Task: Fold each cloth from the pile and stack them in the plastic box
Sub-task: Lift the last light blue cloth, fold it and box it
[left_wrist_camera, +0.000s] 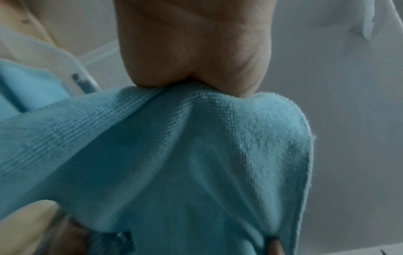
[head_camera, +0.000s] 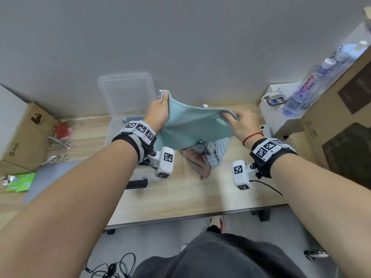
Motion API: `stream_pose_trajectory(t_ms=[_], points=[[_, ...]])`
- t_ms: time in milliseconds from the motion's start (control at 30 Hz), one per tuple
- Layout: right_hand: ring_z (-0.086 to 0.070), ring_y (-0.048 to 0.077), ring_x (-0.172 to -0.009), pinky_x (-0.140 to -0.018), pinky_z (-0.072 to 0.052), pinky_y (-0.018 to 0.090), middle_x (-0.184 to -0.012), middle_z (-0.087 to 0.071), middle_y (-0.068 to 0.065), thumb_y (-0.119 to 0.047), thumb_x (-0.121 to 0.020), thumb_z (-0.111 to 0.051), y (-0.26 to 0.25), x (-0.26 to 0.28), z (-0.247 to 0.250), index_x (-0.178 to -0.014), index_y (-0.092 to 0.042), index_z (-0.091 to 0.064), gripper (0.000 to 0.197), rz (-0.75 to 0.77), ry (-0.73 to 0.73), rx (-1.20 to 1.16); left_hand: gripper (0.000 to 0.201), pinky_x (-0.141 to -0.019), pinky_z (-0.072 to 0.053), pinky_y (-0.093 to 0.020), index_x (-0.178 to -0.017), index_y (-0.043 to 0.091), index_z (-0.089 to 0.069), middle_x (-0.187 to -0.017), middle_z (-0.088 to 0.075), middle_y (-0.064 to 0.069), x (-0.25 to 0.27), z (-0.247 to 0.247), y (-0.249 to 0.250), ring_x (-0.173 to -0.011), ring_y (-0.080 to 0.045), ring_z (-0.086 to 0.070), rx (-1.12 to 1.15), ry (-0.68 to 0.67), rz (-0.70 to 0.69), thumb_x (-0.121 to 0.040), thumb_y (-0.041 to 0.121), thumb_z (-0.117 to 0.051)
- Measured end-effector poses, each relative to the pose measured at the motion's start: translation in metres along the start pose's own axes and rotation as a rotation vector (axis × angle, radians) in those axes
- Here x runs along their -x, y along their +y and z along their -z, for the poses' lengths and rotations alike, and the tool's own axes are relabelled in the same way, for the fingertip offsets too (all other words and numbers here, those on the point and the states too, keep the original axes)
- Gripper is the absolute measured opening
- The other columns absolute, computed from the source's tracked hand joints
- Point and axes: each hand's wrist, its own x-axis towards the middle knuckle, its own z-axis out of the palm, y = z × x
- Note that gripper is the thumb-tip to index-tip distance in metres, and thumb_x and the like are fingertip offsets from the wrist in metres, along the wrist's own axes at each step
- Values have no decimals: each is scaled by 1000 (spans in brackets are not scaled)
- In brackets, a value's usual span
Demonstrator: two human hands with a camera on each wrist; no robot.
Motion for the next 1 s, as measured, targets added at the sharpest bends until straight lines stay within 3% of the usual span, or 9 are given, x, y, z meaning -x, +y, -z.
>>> stream_pose_trajectory(t_ms=[67,133,300,367,533,600,700,800,1000], points=[[-31,17,-48,-42,-18,25,-49,-34,1,-53,-88,-62,12,35,-8,-52,-13,-46,55,-73,-106,2,61,-83,-41,-34,-93,-1,-63,-98,-62,-22,21,-5,-27,-92,-30,-55,-76,-101,45,-103,45,-24],[-28,15,-45,-40,-19,23,-50,-34,1,-55,-84,-65,26,65,-14,-55,-11,-50,55,-112,-225,44,64,-95,-39,-36,-115,-8,-60,-121,-58,-29,44,-12,-50,-112,-37,-54,-186,-217,101,-104,44,-23],[-21,13,-43,-42,-14,24,-50,-24,-1,-56,-79,-71,54,122,-19,-51,-19,-34,59,-186,-401,43,53,-102,-32,-29,-134,0,-49,-141,-47,-22,91,-27,-86,-130,-32,-44,-264,-358,50,-105,38,-28],[-24,15,-46,-41,-14,23,-53,-28,2,-52,-82,-70,55,128,-12,-58,-14,-45,51,-200,-374,47,51,-104,-30,-29,-136,3,-49,-143,-45,-20,95,-25,-89,-132,-32,-42,-262,-343,23,-104,38,-29],[-53,15,-62,-56,-37,26,-68,-60,0,-49,-89,-62,45,112,13,-89,-22,-69,28,-162,-151,12,56,-93,-39,-34,-112,0,-63,-120,-60,-25,81,-17,-77,-114,-37,-54,-233,-187,-25,-103,43,-28],[-54,20,-67,-61,-38,28,-70,-61,2,-48,-88,-63,40,98,23,-82,-18,-68,31,-138,-47,16,55,-94,-42,-37,-101,4,-65,-111,-62,-25,75,-13,-68,-106,-37,-56,-136,-115,-24,-102,46,-30],[-56,17,-70,-67,-44,29,-71,-63,-1,-61,-81,-63,34,78,39,-86,-15,-71,46,-136,84,-44,45,-75,-38,-32,-73,10,-52,-82,-54,-22,71,-9,-50,-81,-27,-50,-59,-24,-63,-102,39,-34],[-53,11,-68,-66,-43,25,-74,-62,-2,-50,-85,-66,25,63,53,-87,-17,-71,34,-112,153,-181,41,-71,-35,-30,-65,16,-41,-69,-44,-3,65,-6,-39,-74,-21,-43,11,80,-71,-101,36,-39],[-49,12,-75,-69,-40,25,-73,-55,-6,-31,-96,-52,25,43,72,-88,-16,-65,22,-55,324,-269,50,-55,-24,-31,-58,21,-28,-58,-28,2,65,-4,-24,-56,-15,-27,152,155,-87,-97,49,-43]])
